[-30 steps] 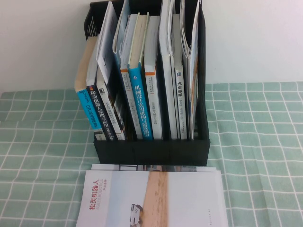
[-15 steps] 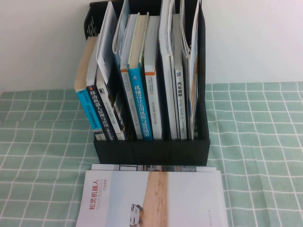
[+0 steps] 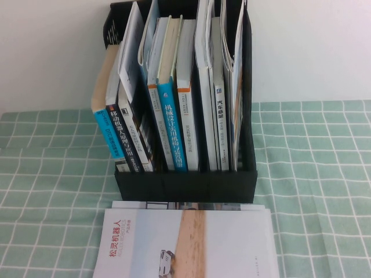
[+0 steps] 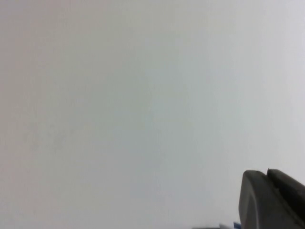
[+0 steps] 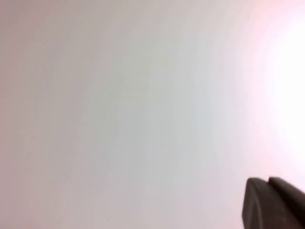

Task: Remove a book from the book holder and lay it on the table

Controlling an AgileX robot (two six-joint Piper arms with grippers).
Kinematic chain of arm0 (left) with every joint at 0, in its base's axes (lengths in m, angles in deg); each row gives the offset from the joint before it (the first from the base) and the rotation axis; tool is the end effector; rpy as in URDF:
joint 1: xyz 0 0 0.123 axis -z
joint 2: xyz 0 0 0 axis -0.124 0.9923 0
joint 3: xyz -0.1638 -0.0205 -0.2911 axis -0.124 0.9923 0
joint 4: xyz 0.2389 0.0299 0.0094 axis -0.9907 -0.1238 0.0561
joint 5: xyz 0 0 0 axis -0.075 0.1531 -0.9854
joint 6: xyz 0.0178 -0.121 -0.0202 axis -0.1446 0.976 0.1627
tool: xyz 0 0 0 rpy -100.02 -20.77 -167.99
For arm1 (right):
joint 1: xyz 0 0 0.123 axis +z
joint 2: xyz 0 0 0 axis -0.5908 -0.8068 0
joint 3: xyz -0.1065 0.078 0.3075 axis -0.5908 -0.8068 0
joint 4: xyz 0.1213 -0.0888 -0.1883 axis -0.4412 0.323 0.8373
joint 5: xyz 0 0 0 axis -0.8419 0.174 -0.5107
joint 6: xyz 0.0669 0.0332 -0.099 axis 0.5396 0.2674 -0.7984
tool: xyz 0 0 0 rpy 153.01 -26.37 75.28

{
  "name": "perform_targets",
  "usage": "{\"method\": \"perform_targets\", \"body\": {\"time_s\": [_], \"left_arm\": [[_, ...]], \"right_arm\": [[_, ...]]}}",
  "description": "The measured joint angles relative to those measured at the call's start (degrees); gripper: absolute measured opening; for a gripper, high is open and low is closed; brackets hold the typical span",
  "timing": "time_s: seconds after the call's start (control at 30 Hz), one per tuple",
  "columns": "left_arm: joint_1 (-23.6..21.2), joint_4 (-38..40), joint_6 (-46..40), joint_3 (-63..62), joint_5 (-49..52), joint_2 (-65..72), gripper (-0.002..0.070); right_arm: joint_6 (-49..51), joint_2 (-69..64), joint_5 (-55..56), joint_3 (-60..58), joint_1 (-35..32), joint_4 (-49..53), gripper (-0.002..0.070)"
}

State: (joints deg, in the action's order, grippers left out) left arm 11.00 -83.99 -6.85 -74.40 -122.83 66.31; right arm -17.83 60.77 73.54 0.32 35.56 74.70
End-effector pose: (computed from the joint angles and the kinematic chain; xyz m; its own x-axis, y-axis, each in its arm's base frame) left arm -0.0004 -0.0039 0.2791 0.6134 -0.1906 -0.7665 0.1858 0.9780 -0.0945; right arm -0.0043 0.0076 0.2825 0.6779 -0.1241 -0.7246 0.0459 0.9909 -0.1268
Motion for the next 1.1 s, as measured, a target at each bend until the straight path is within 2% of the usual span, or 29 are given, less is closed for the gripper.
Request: {"method": "perform_targets", "body": {"time_s": [0.07, 0.2, 0.33, 0.43, 0.53, 0.67, 0.83, 1.1], "left_arm": [[0.0, 0.6, 0.9, -4.6, 9.4, 0.0, -0.0003], [0.0, 0.6, 0.1, -18.5, 32.2, 0.8, -0.0003], [0.0, -1.8, -1.5, -30.4, 45.3, 5.7, -0.0003], [0.0, -2.8, -2.7, -37.1, 51.2, 10.5, -0.0003], [0.0, -3.1, -4.1, -41.4, 53.4, 14.5, -0.0003], [0.0, -2.5, -4.5, -42.3, 51.0, 17.6, -0.0003], [0.0, -0.1, -4.5, -42.8, 50.6, 20.8, -0.0003], [0.0, 1.2, -4.8, -43.1, 45.0, 28.8, -0.0003]], "right_arm": [[0.0, 0.0, -4.1, 2.2, 0.0, -0.5, -0.0001], [0.0, 0.0, -22.8, 13.0, 0.0, 3.9, -0.0001], [0.1, -1.6, -44.7, 25.4, 0.0, 6.6, -0.0001], [-0.6, -5.2, -54.0, 32.5, 0.0, 6.8, -0.0001], [-1.5, -8.8, -58.0, 36.0, 0.0, 6.9, -0.0001], [-3.3, -13.1, -59.3, 37.4, 0.0, 6.9, -0.0001], [-10.7, -17.4, -59.5, 37.4, 0.0, 6.1, -0.0001], [-19.0, -23.3, -50.5, 37.4, 0.0, 0.9, -0.0001]]}}
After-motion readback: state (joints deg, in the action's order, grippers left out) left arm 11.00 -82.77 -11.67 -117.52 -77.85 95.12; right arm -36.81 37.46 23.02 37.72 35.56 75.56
